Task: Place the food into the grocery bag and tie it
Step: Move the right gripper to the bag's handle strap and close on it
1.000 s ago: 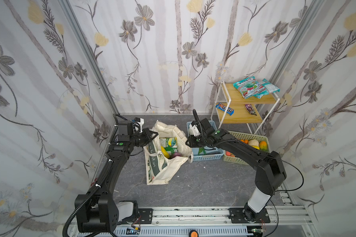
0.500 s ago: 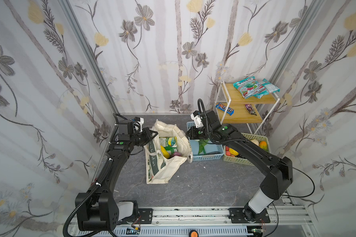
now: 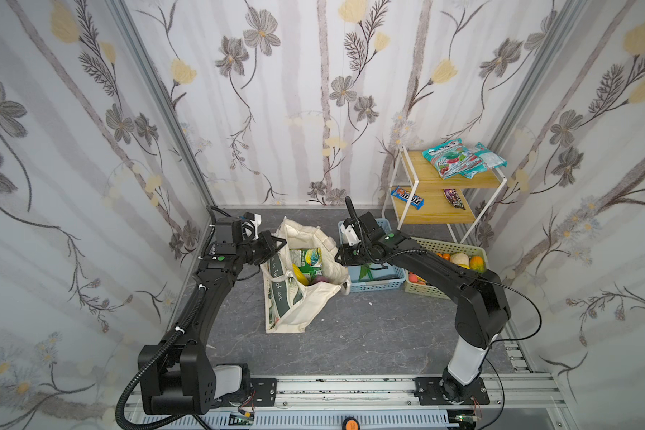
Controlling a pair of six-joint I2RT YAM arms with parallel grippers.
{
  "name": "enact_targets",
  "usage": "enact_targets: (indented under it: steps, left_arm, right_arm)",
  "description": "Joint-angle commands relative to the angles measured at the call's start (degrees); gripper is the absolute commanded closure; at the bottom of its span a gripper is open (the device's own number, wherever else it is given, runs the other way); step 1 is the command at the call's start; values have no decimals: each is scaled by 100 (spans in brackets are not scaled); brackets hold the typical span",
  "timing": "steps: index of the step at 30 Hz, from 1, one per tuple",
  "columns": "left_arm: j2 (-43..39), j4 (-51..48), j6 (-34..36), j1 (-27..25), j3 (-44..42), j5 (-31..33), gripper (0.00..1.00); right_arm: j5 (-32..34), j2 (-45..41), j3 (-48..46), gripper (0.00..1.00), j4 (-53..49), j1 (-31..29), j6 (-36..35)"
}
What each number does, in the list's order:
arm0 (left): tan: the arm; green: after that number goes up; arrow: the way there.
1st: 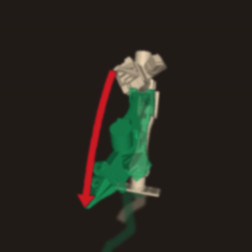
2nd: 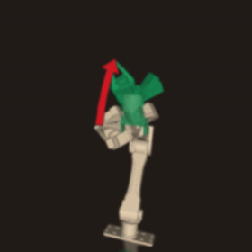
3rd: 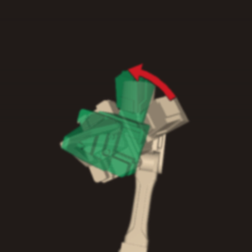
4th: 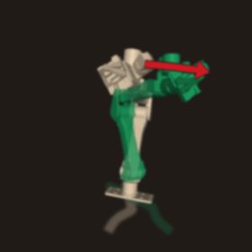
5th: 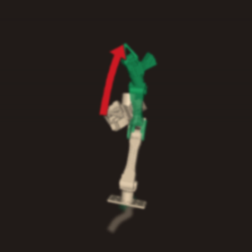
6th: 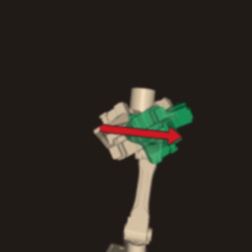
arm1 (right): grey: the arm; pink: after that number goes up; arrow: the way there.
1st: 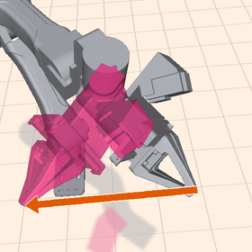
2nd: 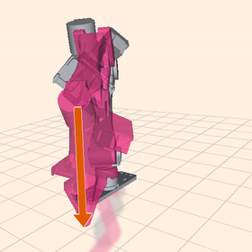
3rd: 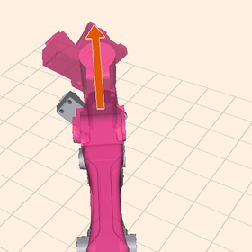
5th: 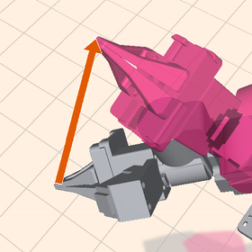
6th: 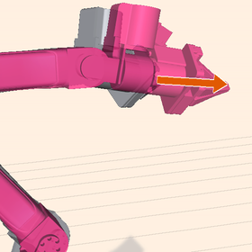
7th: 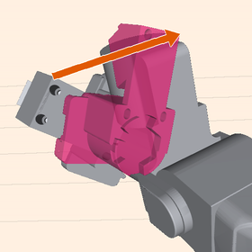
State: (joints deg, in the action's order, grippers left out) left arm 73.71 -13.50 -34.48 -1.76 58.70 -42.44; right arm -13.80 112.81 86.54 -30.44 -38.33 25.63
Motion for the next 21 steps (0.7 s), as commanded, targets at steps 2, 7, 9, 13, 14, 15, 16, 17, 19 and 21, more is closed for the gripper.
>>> enact_targets:
  steps: [2, 7, 9, 13, 14, 15, 16, 17, 19, 21]
  left_arm:
    - [-23, 134, 60, 9, 8, -34, 100]
    - [33, 141, 64, 13, 85, -29, 100]
    - [50, 149, 49, 9, 117, -43, 100]
    - [103, 226, -45, -6, 156, -79, 100]
    - [137, 223, -48, -16, 175, -85, 100]
    - [156, 223, -35, -17, 186, -86, 100]
    - [169, 213, -21, -13, 187, -73, 100]
    - [185, 210, -3, -17, 178, -50, 100]
    - [231, 185, 25, -17, 155, 22, 100]
    - [303, 195, 33, -17, 138, 44, 100]
  right_arm:
    - [-471, 32, 5, 100, 418, -94, -85]
    - [-617, -176, 9, 100, 464, -80, 68]
    - [-495, -364, 46, 100, 441, -70, 166]
    - [-36, -631, 455, 100, -76, -11, 249]
    - [52, -667, 594, 100, -224, -2, 251]
    - [79, -690, 692, 100, -318, -3, 242]
    - [101, -699, 791, 100, -404, -5, 239]
    - [82, -684, 877, 100, -466, -7, 240]
    - [66, -612, 976, 100, -510, -10, 241]
    - [89, -507, 987, 100, -519, -8, 240]
